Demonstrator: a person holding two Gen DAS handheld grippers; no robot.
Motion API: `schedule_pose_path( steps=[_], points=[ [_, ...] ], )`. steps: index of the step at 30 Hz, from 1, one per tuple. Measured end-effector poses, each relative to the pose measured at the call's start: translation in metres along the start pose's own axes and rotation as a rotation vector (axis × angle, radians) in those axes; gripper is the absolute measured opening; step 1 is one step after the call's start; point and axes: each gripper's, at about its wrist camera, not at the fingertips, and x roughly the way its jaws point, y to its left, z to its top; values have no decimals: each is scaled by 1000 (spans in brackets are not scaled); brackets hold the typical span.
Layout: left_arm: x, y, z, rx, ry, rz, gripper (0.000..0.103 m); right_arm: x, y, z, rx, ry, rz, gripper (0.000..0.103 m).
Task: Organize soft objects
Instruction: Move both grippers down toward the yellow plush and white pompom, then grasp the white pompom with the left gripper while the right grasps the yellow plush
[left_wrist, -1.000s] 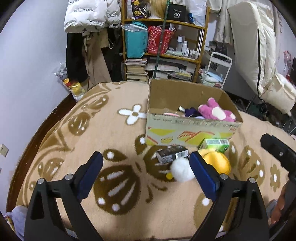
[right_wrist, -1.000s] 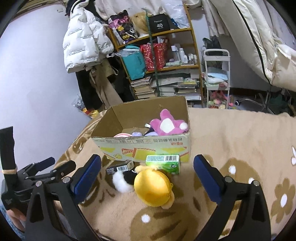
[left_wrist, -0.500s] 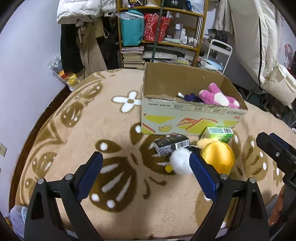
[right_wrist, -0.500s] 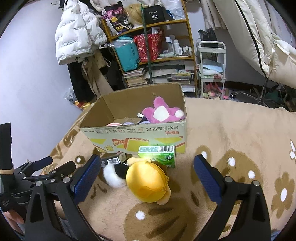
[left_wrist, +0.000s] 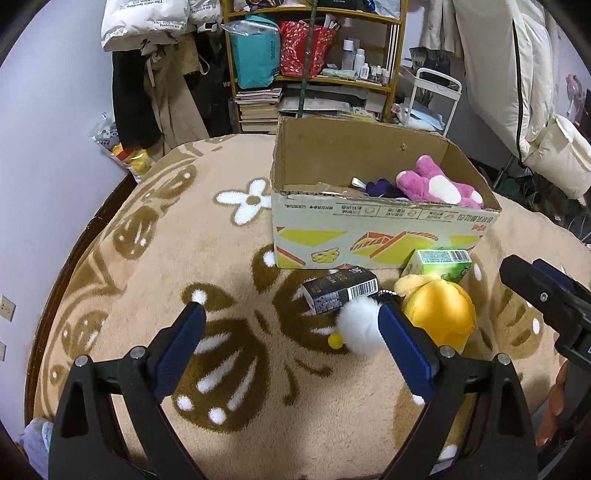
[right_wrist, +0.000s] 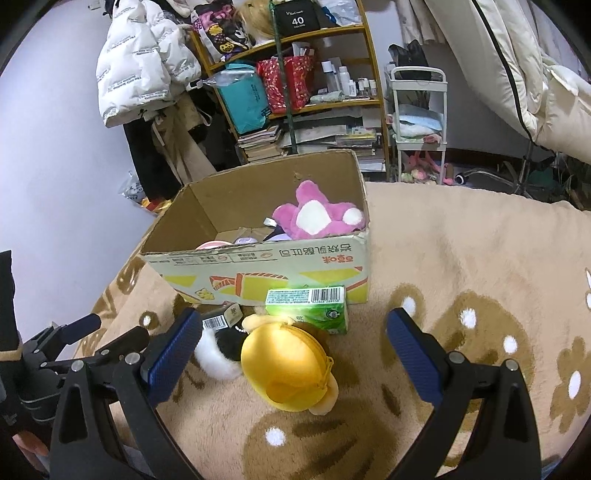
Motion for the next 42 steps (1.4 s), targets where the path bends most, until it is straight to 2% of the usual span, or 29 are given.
schedule_pose_path(
  steps=[8,21,29,42],
  points=[
    [21,-15,-1,48,47,9,93,16,2,0,-14,27,-6,103],
    [51,-38,-2,103,90,9,93,46,0,-1,-10,128,-22,103],
    [70,-36,-2,80,142,-1,93,63,-6,-4,14,188,-26,103],
    [91,-32,-4,31,198,-73,93,81,-10,-15,53,283,-17,102]
  ],
)
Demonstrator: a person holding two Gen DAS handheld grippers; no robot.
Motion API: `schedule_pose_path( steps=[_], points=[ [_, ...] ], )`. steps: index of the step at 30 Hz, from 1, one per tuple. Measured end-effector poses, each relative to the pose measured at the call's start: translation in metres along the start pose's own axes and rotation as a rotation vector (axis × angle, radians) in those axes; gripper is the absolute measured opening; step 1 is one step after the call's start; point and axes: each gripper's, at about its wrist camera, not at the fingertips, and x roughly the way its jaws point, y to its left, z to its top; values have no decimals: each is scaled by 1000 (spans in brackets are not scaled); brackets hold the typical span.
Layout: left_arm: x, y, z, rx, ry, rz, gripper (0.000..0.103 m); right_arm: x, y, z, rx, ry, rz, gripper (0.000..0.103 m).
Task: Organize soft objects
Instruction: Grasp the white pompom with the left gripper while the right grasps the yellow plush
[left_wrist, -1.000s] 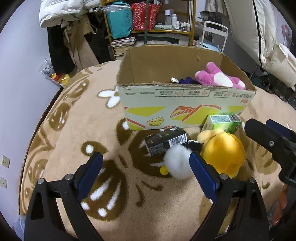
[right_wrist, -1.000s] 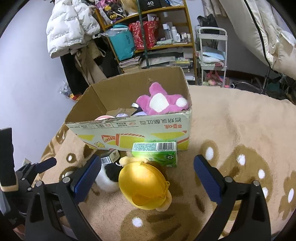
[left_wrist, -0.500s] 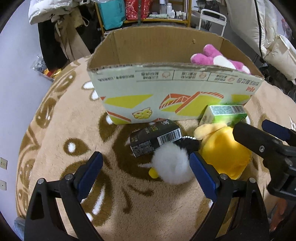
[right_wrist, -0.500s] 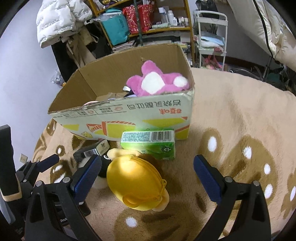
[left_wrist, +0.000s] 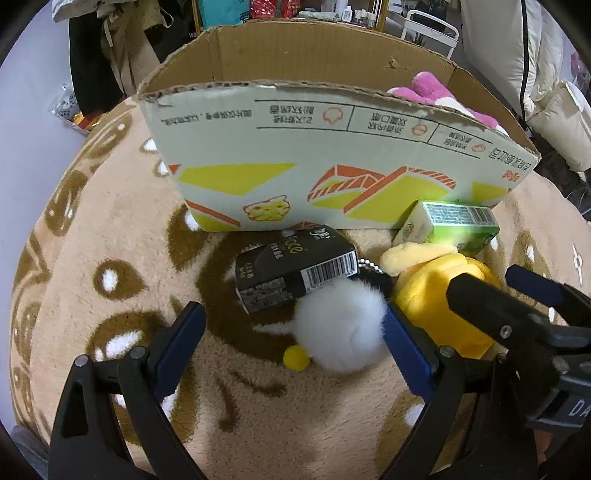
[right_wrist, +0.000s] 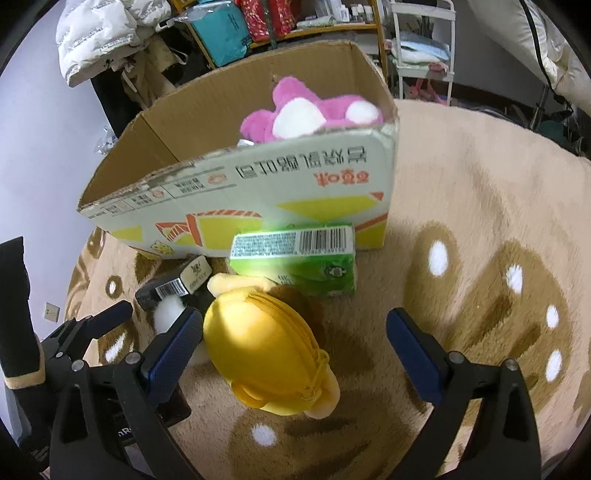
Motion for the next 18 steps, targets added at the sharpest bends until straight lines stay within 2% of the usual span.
schedule_pose_path(
  steps=[2,6,9,11,16,18],
  points=[
    [3,0,0,-1,9,-10,93,3,0,0,0,16,3,93],
    [9,-3,-2,12,22,-10,93,9,2,-2,0,49,24,85],
    [12,-6,-4,25,18,-9,90,12,1,-2,18,73,65,72],
    [14,-10,-6,33,23,-27,85,15,1,-2,22,87,75,62],
    [18,-19,-11,43,28,-78,65,19,4,-3,12,99,50,59],
    [19,-22,-12,48,25,-108,50,19,6,-3,6,95,41,55]
  ],
)
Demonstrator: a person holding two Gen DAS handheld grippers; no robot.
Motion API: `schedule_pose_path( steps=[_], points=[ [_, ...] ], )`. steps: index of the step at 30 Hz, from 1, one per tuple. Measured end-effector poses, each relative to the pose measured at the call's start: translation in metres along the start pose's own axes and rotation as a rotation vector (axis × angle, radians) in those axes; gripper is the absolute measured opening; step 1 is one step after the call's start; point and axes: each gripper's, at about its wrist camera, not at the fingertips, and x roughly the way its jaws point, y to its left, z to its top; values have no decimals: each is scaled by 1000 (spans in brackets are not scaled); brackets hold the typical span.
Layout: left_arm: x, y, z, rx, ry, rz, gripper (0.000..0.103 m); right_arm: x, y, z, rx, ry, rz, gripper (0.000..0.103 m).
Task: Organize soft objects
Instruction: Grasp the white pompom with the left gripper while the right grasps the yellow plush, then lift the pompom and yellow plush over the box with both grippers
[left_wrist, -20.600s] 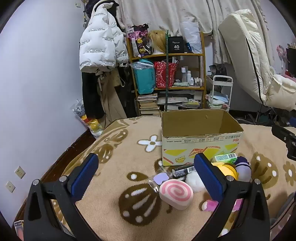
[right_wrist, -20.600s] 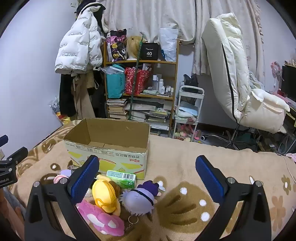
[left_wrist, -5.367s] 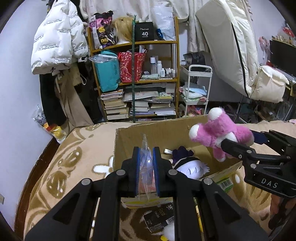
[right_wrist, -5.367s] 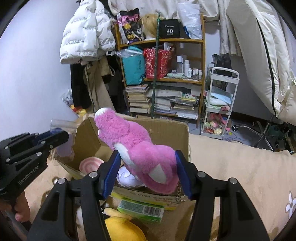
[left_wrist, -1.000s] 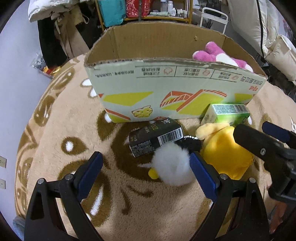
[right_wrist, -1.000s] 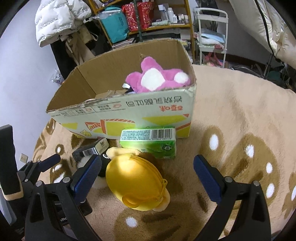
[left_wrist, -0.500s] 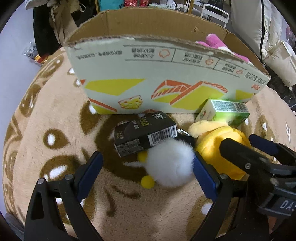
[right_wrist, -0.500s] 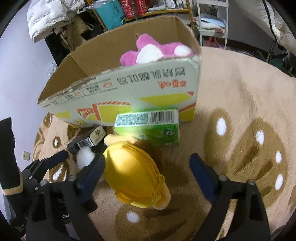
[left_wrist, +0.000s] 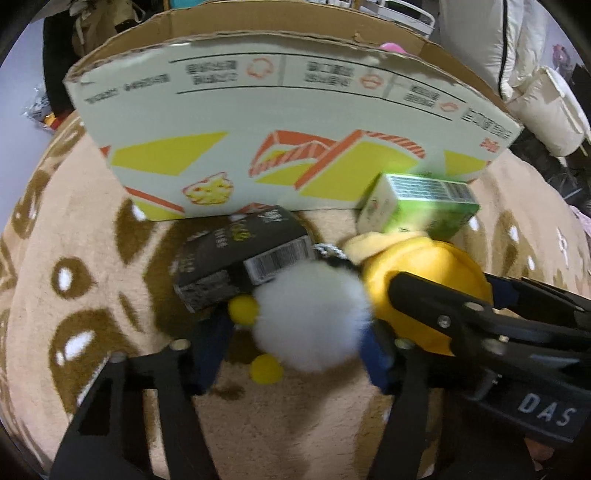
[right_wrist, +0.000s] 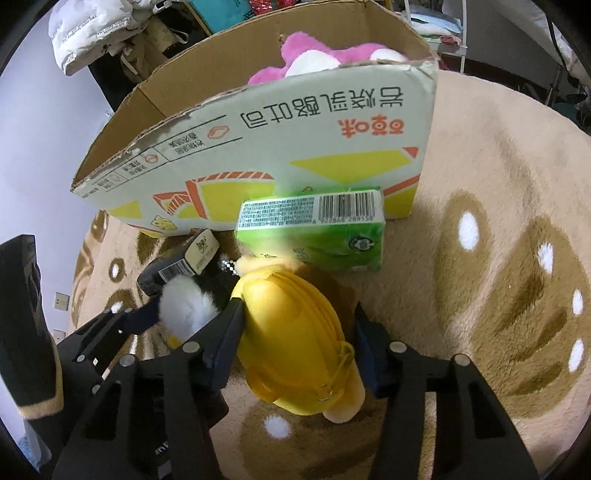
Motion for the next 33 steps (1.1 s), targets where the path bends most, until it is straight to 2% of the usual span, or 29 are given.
schedule_pose_path(
  steps=[2,4,11,17,21,28,33],
  points=[
    [-1,-6,-2,5,-14,-10,41,1,3,0,-9,-6,-7,53],
    [-4,-16,-5,29,-32,9,38,0,5,0,-21,-15,-14,51],
    [-17,-25,-11,34,-62,37,34,-6,8,-2,-58,-36,-29,43],
    [-30,-9,-10,2,-80,39,29,-17,6,-5,-64,-61,-37,37],
    [-42,-5,-12,-4,-109,29,27,-33,7,-9,-81,-93,-81,36],
    [-71,-11,-18,15,-195,59,25,-77,19,-18,-161,-258,-196,36],
    [-96,-8,-22,13,-264,62,23,-106,30,-21,-203,-387,-212,36]
  ],
)
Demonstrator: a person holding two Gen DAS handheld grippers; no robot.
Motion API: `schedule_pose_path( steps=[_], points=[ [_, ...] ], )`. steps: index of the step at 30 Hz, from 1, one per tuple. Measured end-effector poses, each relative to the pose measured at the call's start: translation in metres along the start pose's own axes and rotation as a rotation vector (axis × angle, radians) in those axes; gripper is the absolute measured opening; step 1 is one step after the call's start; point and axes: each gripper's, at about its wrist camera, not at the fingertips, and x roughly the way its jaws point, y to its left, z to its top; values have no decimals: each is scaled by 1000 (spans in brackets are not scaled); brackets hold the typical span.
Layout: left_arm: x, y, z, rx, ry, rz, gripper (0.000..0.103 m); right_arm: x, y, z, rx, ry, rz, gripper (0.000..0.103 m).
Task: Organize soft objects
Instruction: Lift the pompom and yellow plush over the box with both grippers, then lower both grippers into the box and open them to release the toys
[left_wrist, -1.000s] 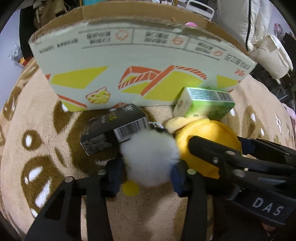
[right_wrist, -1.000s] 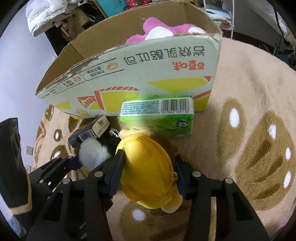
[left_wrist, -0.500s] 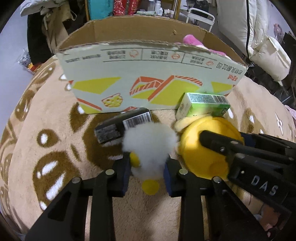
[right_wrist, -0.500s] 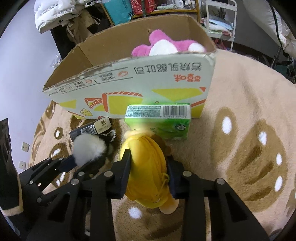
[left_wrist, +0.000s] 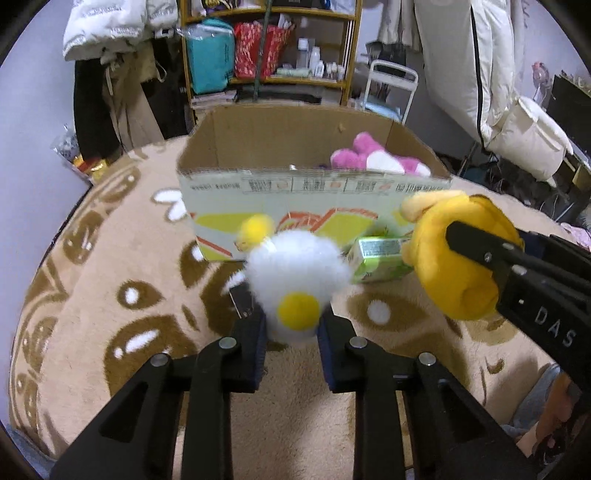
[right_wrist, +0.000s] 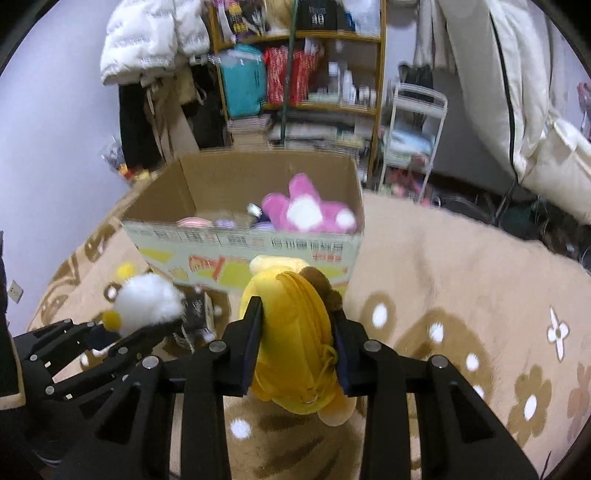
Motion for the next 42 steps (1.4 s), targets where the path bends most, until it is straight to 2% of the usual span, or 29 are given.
schedule_pose_path(
  steps=[4,13,20,25,31,42],
  points=[
    [-18,7,5,-20,-67,6,23,-15,5,6,-27,-86,-18,36],
    [-54,11,22,-12,-214,29,23,-31,1,19,2,-238,-12,36],
    [-59,13,48,-4,-313,70,23,-31,4,38,-40,-300,-49,36],
    [-50,18,76,-18,-331,76,23,-23,10,53,-60,-318,-41,36],
    [-36,19,99,19,-334,96,23,-10,21,67,-114,-324,-28,37],
    [-8,26,111,20,-286,103,23,24,29,81,-200,-291,-16,37]
  ],
)
